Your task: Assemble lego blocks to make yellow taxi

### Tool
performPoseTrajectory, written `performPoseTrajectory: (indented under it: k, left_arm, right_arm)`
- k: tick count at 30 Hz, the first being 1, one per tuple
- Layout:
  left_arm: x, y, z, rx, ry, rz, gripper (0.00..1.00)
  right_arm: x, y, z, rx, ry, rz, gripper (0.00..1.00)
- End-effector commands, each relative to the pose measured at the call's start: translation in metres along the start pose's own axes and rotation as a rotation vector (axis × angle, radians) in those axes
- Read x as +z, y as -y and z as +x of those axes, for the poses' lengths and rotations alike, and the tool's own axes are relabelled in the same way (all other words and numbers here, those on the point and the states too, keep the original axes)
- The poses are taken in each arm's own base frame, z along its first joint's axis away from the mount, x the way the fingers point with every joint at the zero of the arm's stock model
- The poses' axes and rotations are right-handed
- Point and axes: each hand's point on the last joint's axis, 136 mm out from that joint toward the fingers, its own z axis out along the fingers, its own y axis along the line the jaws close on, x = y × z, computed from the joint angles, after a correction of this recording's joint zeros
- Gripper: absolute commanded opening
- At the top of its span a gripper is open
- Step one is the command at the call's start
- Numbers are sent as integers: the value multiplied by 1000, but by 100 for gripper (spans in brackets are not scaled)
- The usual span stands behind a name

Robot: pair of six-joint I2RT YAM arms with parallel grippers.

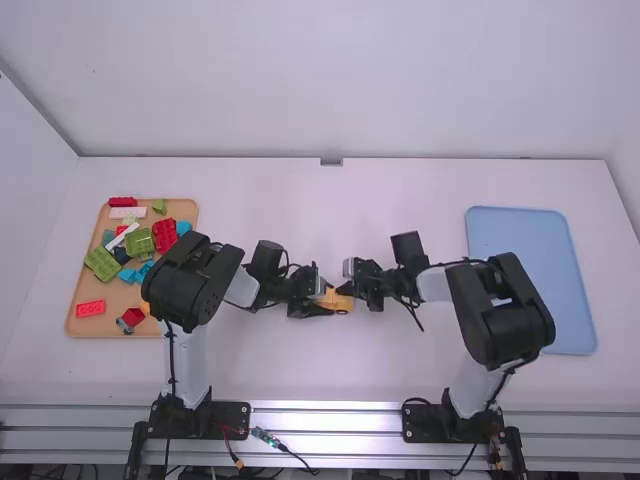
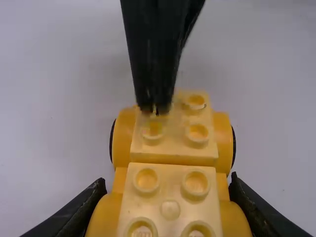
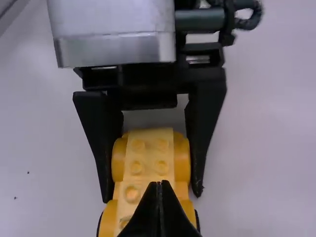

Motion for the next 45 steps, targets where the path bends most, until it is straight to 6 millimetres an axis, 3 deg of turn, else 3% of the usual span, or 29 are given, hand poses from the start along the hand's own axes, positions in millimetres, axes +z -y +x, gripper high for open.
performPoseTrajectory:
  k: [1,8,13,18,22,27,31,34,35,38,39,40,41,43,45]
  left_arm:
    - [4,12,1,-10,19,43,32]
    - [4,12,1,-9,19,42,31]
    - [4,9,-1,-14,22,38,31]
    - [5,1,0,-51,6,17,28]
    - [4,2,0,-46,6,15,27]
    - [5,2,1,-48,5,16,28]
    - [5,1,0,-47,6,15,30]
    - [5,-2,3,-54,-13,-1,36]
    - [5,-3,5,-58,-23,-11,42]
    - [4,-5,9,-65,-41,-25,47]
    - [4,-6,9,-65,-44,-28,49]
    - [4,-6,10,-66,-46,-30,51]
    - [4,-7,10,-66,-49,-32,57]
    - [4,-8,11,-67,-53,-36,64]
    - [4,-8,10,-63,-52,-37,80]
  right_arm:
    - [12,-3,20,73,-57,-6,0]
    - [21,0,48,165,-106,1,0]
    - [20,-17,59,100,-152,-69,0]
    - [21,-22,63,87,-166,-70,0]
    - [16,-14,50,67,-95,-53,0]
    - [-10,2,2,-4,43,-6,0]
    - [-29,14,-23,-23,56,61,0]
    - [-41,21,-28,19,-3,127,0]
    - [-46,25,-27,55,-41,164,16]
    - [-61,34,-20,170,-145,273,64]
    - [-64,35,-17,196,-172,297,72]
    - [-69,36,-13,227,-205,329,93]
    - [-75,38,-8,262,-244,369,99]
    - [-80,39,-5,295,-276,401,99]
    - [-86,37,-2,336,-305,428,99]
